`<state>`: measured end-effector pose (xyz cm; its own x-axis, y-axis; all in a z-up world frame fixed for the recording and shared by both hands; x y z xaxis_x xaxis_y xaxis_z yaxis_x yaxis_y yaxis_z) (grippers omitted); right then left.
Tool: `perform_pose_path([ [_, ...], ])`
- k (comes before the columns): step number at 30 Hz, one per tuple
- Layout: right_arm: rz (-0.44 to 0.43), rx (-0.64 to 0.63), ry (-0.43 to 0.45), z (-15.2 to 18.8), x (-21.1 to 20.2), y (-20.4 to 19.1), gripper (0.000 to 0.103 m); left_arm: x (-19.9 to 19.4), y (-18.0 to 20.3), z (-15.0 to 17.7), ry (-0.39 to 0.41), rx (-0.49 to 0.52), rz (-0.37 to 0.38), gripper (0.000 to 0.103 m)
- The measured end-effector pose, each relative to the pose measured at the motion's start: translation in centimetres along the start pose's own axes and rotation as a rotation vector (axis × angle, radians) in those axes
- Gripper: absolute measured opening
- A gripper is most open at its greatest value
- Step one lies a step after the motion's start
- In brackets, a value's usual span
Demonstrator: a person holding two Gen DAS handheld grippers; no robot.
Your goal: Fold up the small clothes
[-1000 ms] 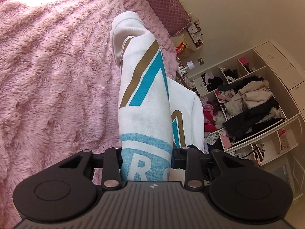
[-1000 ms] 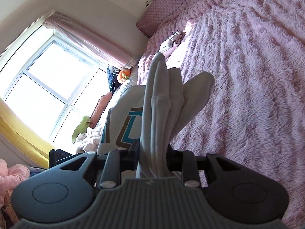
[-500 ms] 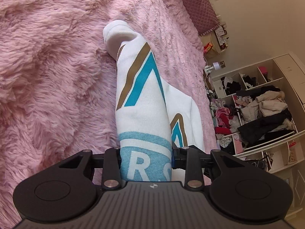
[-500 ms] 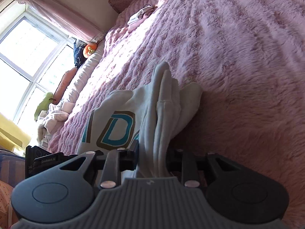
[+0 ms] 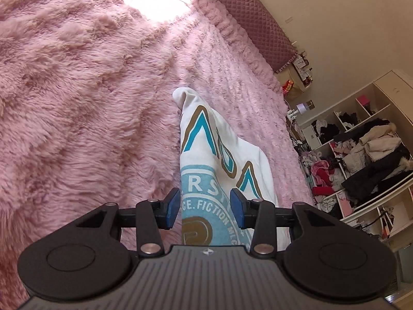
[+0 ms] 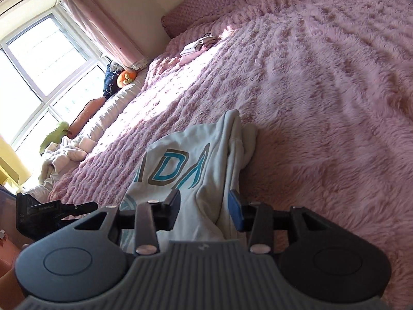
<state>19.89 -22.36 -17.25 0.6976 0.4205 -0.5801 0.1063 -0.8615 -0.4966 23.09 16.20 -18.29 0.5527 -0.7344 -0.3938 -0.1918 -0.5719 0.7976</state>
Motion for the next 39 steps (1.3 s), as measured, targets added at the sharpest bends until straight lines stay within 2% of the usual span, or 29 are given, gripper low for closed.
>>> perform_pose_path([
  [5,0.037,-0.011,0.011,4.5,-3.1,-0.4,0.038,-0.1,4.0,5.7,-0.004,0.041,0.057,0.047],
  [8,0.076,-0.007,-0.028,6.3,-2.7,-0.3,0.037,1.3,3.7,8.0,-0.025,0.001,0.074,0.047],
  [10,0.102,-0.021,-0.060,7.1,-2.1,-0.4,0.026,2.2,2.7,8.8,-0.035,-0.025,0.040,0.047],
  [12,0.104,-0.033,-0.086,7.6,-1.6,-0.5,0.005,2.7,1.5,9.4,-0.025,-0.038,0.011,0.047],
  [14,0.114,-0.037,-0.087,7.7,-1.4,-0.6,0.000,2.9,0.7,9.4,-0.008,-0.078,0.017,0.047],
  [18,0.157,-0.061,-0.068,7.7,-1.6,-1.1,0.000,2.8,0.6,9.4,0.016,-0.106,0.016,0.047],
  [23,0.203,-0.108,0.015,5.8,-4.0,-2.0,0.000,2.9,2.6,9.8,-0.002,-0.018,-0.014,0.050],
  [28,0.237,-0.093,-0.089,7.9,-1.0,0.5,0.000,4.1,2.0,10.4,-0.022,0.002,-0.046,0.050],
  [33,0.206,-0.017,-0.073,8.3,-0.6,1.5,0.001,3.5,2.5,10.0,-0.023,0.001,-0.044,0.050],
  [35,0.171,0.003,-0.060,7.7,-1.4,1.2,0.011,2.8,3.5,9.2,0.003,0.015,-0.030,0.050],
  [36,0.161,0.001,-0.042,6.9,-2.0,0.8,0.023,2.6,3.9,8.8,0.018,0.020,-0.023,0.050],
  [38,0.140,-0.015,-0.001,4.9,-2.6,0.1,0.031,2.1,5.2,7.3,0.061,0.060,-0.022,0.050],
  [39,0.131,-0.023,0.023,3.7,-2.7,-0.2,0.031,2.0,5.5,6.6,0.076,0.085,-0.034,0.051],
])
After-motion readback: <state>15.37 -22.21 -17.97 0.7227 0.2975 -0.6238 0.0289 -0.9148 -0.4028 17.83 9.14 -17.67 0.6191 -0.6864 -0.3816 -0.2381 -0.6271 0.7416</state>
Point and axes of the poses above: each gripper's, at about its wrist camera, not at the fingertips, and x roughly the way its jaws point, y to its right, z to its underside, the point moved 6 cm from there along x, roughly the way its jaws point, and after that the axes turned 8 degrees about z, right-handed, at the moved point
